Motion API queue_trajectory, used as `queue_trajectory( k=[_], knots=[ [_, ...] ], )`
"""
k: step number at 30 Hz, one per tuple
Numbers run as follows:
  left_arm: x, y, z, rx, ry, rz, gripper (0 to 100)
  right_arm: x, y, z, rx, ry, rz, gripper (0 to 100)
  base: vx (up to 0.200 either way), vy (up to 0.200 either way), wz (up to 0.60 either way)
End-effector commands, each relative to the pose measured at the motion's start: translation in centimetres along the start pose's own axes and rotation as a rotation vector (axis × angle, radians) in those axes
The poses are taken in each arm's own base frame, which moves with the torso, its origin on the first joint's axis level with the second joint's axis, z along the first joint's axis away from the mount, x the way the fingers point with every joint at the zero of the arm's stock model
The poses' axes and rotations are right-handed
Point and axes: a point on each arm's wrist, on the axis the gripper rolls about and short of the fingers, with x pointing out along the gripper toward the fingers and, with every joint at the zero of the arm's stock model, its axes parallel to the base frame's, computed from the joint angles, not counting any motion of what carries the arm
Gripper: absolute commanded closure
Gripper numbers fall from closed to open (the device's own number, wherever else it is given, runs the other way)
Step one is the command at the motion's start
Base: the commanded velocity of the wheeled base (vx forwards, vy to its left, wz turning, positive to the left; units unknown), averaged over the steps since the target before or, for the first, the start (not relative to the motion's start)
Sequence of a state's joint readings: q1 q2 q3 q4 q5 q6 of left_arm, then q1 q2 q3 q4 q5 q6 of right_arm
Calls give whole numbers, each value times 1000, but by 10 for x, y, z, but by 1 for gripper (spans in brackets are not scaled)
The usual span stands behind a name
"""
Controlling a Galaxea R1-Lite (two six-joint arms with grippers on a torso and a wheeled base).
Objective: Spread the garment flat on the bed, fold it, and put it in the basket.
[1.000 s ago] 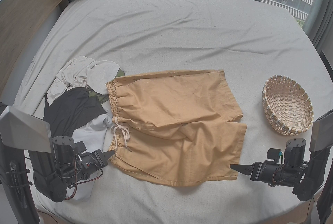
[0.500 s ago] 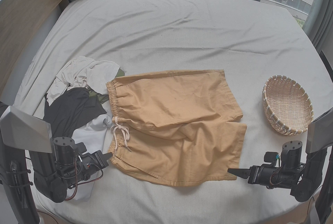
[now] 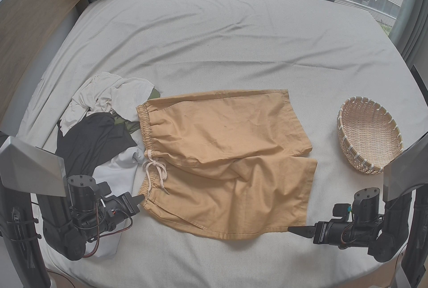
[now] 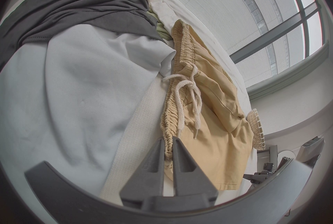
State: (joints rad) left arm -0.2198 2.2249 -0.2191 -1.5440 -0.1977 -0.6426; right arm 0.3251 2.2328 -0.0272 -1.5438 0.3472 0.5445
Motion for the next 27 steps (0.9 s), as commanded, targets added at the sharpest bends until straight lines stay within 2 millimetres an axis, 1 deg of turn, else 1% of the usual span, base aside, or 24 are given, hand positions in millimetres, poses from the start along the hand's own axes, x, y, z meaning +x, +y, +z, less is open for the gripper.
queue_trajectory(
  k=[1, 7, 9, 10, 20, 24, 25, 27],
  knots=[
    [-1, -2, 2, 2, -8, -7, 100, 7, -1, 0, -3, 8, 2, 0, 0, 0, 0],
    [-2, -2, 2, 3, -9, -8, 100, 17, -2, 2, -8, -18, -27, 0, 0, 0, 0],
    [-2, -2, 2, 2, -8, -7, 100, 21, -2, -1, -7, -11, -36, 0, 0, 0, 0],
    [-2, -2, 1, 2, -6, -6, 100, 22, -2, 0, -6, -12, -35, 100, 0, 0, 0],
    [-1, -1, 1, -1, -5, -3, 100, 22, -4, 2, 4, -30, -50, 100, 0, 0, 0],
    [-2, -1, 1, -1, -3, -2, 100, 18, -3, 3, 4, -37, -54, 100, 0, 0, 0],
    [-2, -1, 1, -2, -3, -4, 100, 10, 0, 2, 3, -41, -52, 100, 0, 0, 0],
    [-2, -1, 0, -2, -2, -3, 100, 4, 3, 3, 0, -49, -45, 100, 0, 0, 0]
  ],
)
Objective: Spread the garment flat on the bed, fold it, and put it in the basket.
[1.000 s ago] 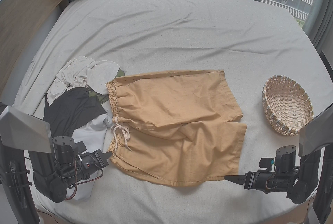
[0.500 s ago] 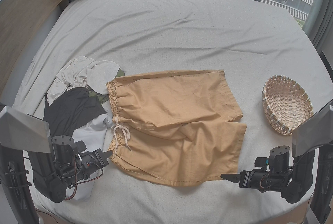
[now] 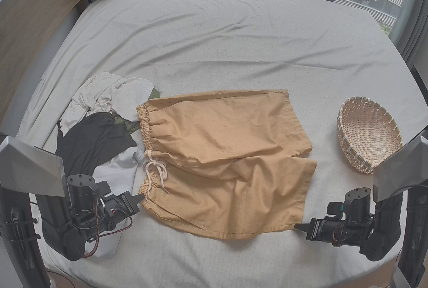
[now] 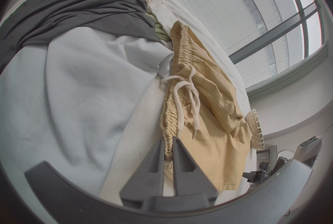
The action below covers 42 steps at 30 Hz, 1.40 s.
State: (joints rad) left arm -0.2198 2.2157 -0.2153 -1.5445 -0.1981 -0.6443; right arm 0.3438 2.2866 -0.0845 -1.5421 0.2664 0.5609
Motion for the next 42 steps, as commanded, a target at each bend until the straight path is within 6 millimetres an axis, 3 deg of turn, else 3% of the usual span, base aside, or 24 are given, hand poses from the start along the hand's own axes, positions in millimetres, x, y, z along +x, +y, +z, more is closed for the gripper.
queue_trajectory(
  k=[1, 4, 17, 30, 42],
  knots=[
    [-2, 0, -1, 0, 4, 0, 100, -21, 8, 4, -7, -33, 19, 100, 0, 0, 0],
    [-6, -1, -2, 1, 17, -7, 100, -35, 11, 8, -9, -67, 25, 100, 0, 0, 0],
    [-46, -1, -21, 31, 204, -93, 100, -58, 20, 2, -34, 15, -10, 100, 0, 0, 0],
    [-50, 12, -20, 49, 215, -41, 100, -79, 22, -6, -44, 100, -54, 100, 0, 0, 0],
    [-52, 15, -29, 97, 294, -12, 100, -79, 26, -20, -62, 204, -65, 100, 0, 0, 0]
  ],
)
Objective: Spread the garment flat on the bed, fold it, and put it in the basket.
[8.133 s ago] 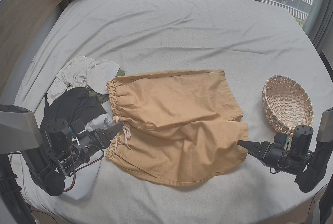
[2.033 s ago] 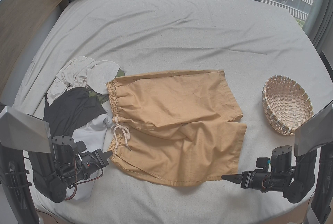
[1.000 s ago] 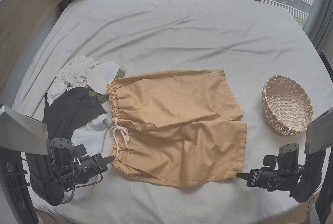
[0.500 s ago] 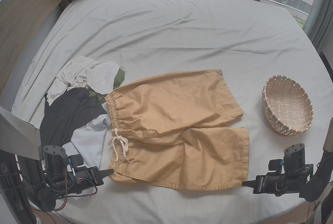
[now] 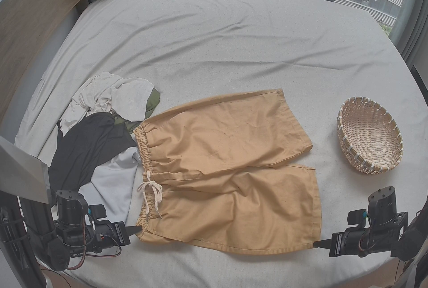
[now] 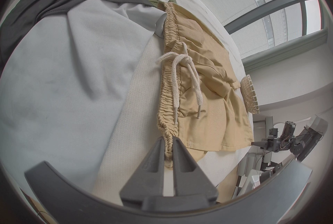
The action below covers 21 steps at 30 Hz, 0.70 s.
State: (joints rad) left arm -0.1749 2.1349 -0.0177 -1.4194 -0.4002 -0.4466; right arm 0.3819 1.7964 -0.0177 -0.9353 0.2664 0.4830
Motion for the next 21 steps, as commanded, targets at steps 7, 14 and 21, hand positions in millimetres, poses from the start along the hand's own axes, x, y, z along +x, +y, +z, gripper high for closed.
queue_trajectory(
  k=[7, 14, 21],
  knots=[
    [-4, 2, -4, 2, 26, 9, 100, -2, 2, -6, -4, 25, 5, 100, 0, 0, 0],
    [-7, -7, 12, 38, -105, -75, 100, -18, 5, 13, 18, -166, 66, 100, 0, 0, 0],
    [-25, -30, 36, 40, -261, -172, 100, -38, 22, 50, 22, -429, 193, 100, 0, 0, 0]
  ],
)
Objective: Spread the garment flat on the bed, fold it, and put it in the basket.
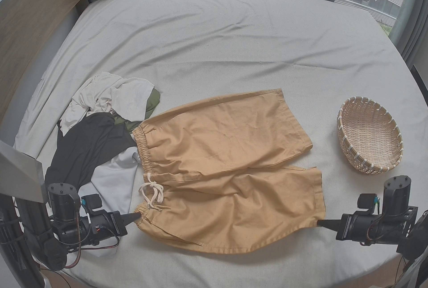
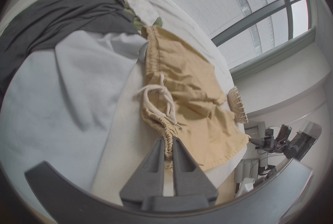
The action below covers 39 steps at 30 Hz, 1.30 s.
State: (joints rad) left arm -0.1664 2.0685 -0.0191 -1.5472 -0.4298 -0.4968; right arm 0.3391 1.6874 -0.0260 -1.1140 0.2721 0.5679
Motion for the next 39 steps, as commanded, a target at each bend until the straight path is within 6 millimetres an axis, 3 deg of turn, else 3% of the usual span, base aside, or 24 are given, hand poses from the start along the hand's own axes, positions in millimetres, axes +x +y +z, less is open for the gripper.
queue_trajectory(
  k=[1, 7, 13, 19, 29, 39],
  knots=[
    [-12, -22, 23, 17, -135, -85, 100, -9, 16, 34, -18, -192, 87, 100, 0, 0, 0],
    [-19, -32, 37, -7, -210, -133, 100, -5, 26, 70, -8, -323, 134, 100, 0, 0, 0],
    [-12, -36, 51, -63, -262, -162, 100, -1, 32, 100, -9, -407, 156, 100, 0, 0, 0],
    [-1, -42, 69, -162, -352, -167, 100, 11, 37, 122, -6, -413, 149, 100, 0, 0, 0],
    [13, -36, 77, -177, -407, -120, 100, 35, 39, 154, -10, -437, 153, 100, 0, 0, 0],
    [19, -37, 85, -195, -446, -118, 100, 40, 51, 178, -24, -456, 178, 100, 0, 0, 0]
  ],
)
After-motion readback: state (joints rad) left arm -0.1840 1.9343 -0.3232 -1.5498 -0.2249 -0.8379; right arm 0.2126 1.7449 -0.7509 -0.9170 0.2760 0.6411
